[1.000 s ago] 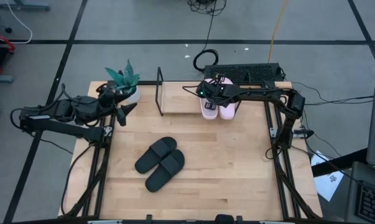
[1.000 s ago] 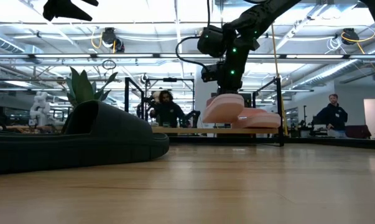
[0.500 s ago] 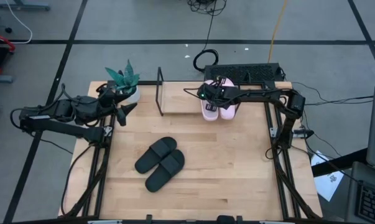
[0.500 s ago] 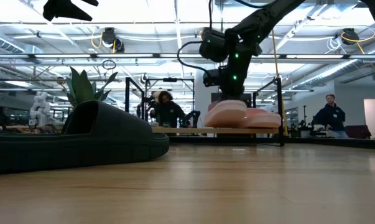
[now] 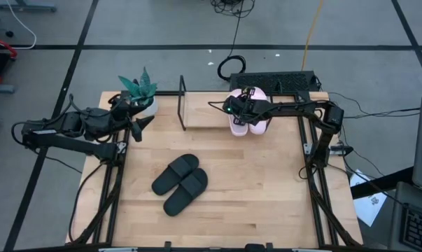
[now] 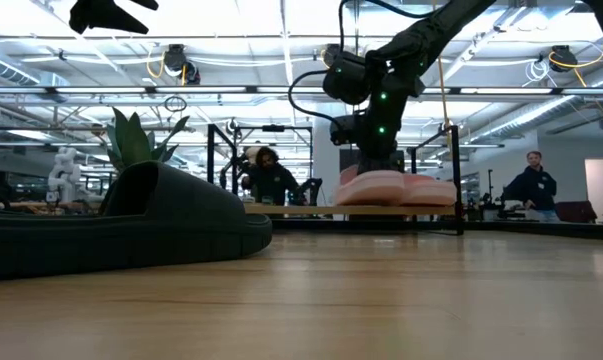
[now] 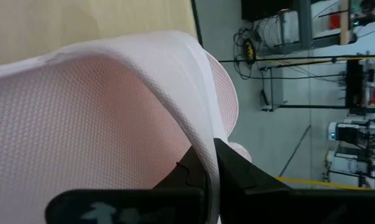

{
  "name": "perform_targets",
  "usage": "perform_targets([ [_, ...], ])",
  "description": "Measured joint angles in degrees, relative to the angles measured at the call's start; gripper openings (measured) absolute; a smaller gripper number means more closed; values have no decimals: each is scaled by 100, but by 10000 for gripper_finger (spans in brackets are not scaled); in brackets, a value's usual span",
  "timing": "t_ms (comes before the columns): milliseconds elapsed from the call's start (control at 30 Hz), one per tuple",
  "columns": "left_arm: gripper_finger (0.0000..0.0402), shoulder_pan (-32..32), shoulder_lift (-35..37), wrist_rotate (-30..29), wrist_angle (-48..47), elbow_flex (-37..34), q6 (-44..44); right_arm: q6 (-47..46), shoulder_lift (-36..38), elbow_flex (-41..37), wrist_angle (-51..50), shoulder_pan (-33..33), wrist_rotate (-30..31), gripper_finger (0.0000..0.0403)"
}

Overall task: Pick and place slides into the shelf
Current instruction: Put the pink slipper on the shelf

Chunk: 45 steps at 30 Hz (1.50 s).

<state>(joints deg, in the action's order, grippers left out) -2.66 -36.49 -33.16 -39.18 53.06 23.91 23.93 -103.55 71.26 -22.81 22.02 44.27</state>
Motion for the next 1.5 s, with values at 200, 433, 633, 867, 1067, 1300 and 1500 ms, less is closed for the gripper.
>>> perform_targets([
  [200, 273, -2, 0, -17, 0, 0, -7, 179, 0, 0, 197, 2, 112, 1],
  [433, 273, -2, 0, -20, 0, 0, -18, 212, 0, 0, 197, 20, 86, 2],
  [633, 273, -1, 1, -20, 0, 0, -16, 184, 0, 0, 162, 48, -93, 2],
  [867, 273, -1, 2, -20, 0, 0, -14, 141, -4, 0, 149, 44, -98, 3],
  [1067, 273, 0, 0, -8, 0, 0, -4, 140, -4, 2, 118, 44, -102, 19],
  [1300, 273, 0, 0, 10, 0, 0, -5, 122, -5, 2, 30, 44, -190, 37],
  [1500, 273, -2, 1, 12, 0, 0, -7, 120, -4, 2, -101, 44, -393, 57],
])
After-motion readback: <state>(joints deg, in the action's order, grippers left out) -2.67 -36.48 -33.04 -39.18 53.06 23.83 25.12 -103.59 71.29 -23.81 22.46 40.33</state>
